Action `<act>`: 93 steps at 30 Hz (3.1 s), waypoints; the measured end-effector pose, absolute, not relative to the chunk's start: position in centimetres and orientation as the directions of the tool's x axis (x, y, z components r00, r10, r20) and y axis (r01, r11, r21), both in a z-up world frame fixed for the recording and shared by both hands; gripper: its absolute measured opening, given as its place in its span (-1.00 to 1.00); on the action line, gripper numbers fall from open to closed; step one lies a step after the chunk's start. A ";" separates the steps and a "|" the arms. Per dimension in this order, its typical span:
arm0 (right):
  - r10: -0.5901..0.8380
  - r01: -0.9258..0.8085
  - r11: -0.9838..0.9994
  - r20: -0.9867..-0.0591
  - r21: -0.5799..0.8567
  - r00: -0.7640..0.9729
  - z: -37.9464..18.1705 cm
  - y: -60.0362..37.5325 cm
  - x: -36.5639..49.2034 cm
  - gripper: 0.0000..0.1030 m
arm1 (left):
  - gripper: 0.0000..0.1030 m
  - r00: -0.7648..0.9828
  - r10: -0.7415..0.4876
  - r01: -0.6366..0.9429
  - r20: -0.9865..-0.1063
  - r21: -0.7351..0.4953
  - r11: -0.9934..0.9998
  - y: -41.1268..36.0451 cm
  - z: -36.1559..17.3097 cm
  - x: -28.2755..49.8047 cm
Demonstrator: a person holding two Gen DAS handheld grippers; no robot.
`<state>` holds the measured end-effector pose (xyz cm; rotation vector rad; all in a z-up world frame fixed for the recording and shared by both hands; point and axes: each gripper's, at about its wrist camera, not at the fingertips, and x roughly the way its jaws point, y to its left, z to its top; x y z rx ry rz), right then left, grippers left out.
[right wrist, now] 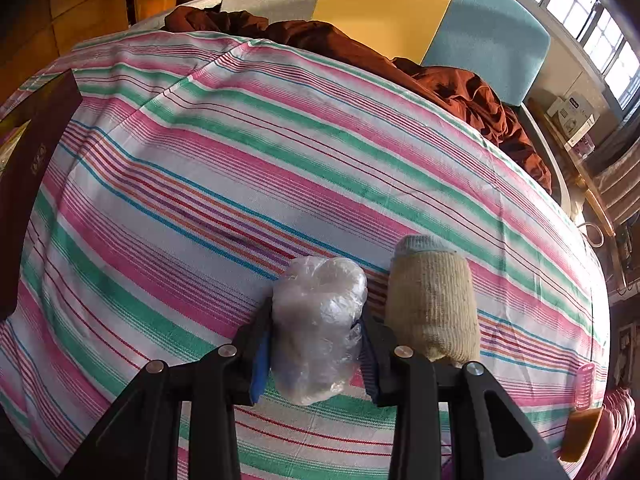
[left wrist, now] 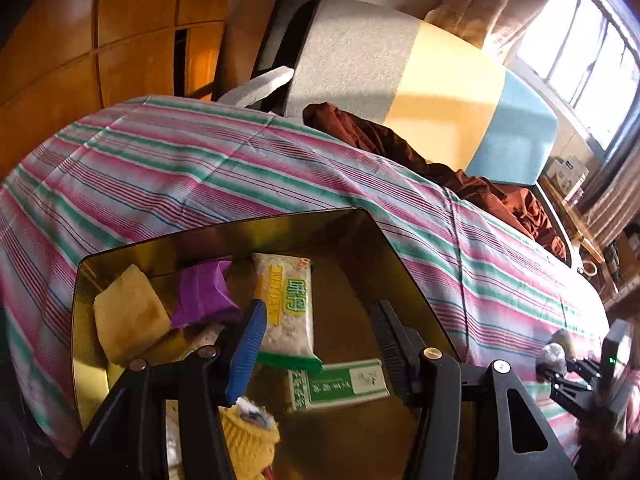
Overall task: Organize objects
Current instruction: 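Carry the clear plastic bag into the gold tray and release it with the right tool, then move both tools toward the beige sock and purple pouch on the bed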
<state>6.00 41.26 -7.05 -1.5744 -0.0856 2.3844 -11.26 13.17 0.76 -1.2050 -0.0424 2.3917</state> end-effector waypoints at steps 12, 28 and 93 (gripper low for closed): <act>0.246 -0.238 -0.957 -0.902 -0.168 -0.354 -6.7 41.4 6.2 -0.30 | 0.27 -0.577 0.447 -0.522 -0.684 -0.112 -0.846 14.1 1.6 -1.1; 0.132 -0.210 -0.976 -0.907 -0.050 -0.399 -5.3 36.1 4.9 -0.30 | 0.44 -0.603 0.429 -0.526 -0.673 -0.069 -0.848 11.6 0.7 0.9; 0.207 -0.394 -0.919 -0.825 0.021 -0.526 1.9 37.3 11.1 0.48 | 0.59 -0.590 0.443 -0.560 -0.675 -0.053 -0.827 11.4 1.4 2.5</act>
